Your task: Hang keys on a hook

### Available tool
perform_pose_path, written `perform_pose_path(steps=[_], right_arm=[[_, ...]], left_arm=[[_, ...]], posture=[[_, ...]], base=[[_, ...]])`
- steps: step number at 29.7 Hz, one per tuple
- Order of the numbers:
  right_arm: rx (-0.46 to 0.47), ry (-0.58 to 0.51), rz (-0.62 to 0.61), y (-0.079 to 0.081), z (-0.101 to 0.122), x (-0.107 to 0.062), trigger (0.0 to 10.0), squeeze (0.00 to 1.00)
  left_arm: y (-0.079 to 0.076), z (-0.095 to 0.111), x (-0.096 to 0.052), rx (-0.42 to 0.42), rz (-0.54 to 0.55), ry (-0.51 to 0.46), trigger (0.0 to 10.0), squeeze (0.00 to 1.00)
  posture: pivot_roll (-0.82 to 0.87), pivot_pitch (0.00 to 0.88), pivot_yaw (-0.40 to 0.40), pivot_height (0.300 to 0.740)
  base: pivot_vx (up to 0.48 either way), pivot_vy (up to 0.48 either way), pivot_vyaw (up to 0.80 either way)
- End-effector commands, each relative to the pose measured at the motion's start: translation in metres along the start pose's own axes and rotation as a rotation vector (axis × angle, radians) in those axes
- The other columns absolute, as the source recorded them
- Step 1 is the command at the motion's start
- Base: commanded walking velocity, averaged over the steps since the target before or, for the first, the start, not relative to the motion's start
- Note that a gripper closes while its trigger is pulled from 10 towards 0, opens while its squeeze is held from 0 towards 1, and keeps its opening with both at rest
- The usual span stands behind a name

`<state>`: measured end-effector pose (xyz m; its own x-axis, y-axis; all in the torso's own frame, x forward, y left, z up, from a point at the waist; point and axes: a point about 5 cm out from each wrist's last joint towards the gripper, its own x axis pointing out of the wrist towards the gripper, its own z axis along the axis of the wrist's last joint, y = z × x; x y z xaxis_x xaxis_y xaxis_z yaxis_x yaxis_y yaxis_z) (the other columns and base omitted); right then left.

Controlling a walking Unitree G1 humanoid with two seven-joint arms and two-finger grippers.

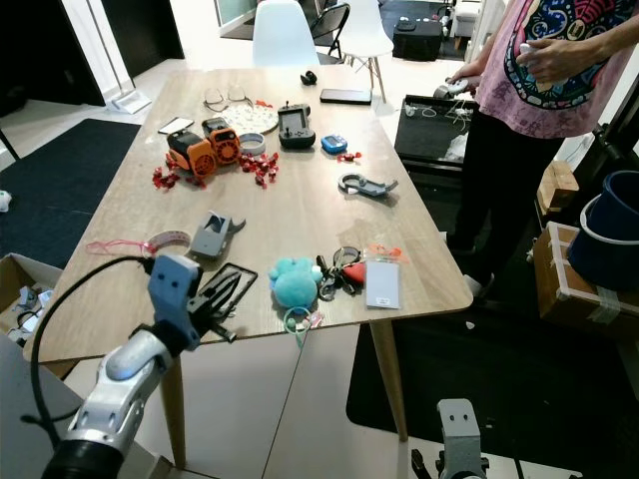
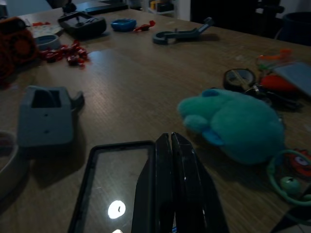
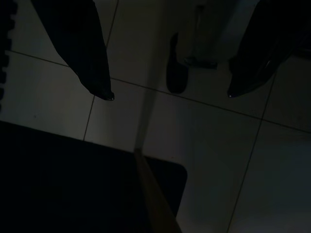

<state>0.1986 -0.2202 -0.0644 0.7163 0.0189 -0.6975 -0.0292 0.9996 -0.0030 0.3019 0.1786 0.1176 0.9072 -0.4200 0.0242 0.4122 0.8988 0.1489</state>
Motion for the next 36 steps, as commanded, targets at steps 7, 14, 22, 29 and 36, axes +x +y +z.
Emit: perform_pose_path(steps=[7, 14, 22, 29, 36], right_arm=[[0.017, 0.016, -0.008, -0.001, -0.006, -0.002, 10.0, 0.0], [0.019, 0.015, -0.01, -0.001, -0.006, -0.002, 10.0, 0.0], [0.021, 0.014, -0.012, -0.002, -0.006, -0.002, 10.0, 0.0], [0.024, 0.015, -0.015, -0.002, -0.007, -0.003, 10.0, 0.0], [0.025, 0.015, -0.012, -0.001, -0.008, -0.003, 10.0, 0.0]], left_arm=[[0.009, -0.006, -0.001, 0.065, 0.056, 0.007, 10.0, 0.0], [0.012, -0.018, -0.003, 0.082, 0.057, 0.046, 10.0, 0.0], [0.016, -0.023, -0.005, 0.097, 0.043, 0.054, 10.0, 0.0], [0.022, -0.023, -0.008, 0.101, 0.053, 0.04, 10.0, 0.0], [0.028, -0.023, -0.014, 0.1, 0.054, 0.028, 10.0, 0.0]], posture=[[0.02, 0.097, -0.004, 0.74], [0.02, 0.098, -0.001, 0.74], [0.01, 0.1, 0.001, 0.74], [0.01, 0.1, 0.002, 0.74], [0.01, 0.101, 0.001, 0.74]], base=[[0.0, 0.0, 0.0], [0.0, 0.0, 0.0], [0.0, 0.0, 0.0], [0.0, 0.0, 0.0], [0.0, 0.0, 0.0]])
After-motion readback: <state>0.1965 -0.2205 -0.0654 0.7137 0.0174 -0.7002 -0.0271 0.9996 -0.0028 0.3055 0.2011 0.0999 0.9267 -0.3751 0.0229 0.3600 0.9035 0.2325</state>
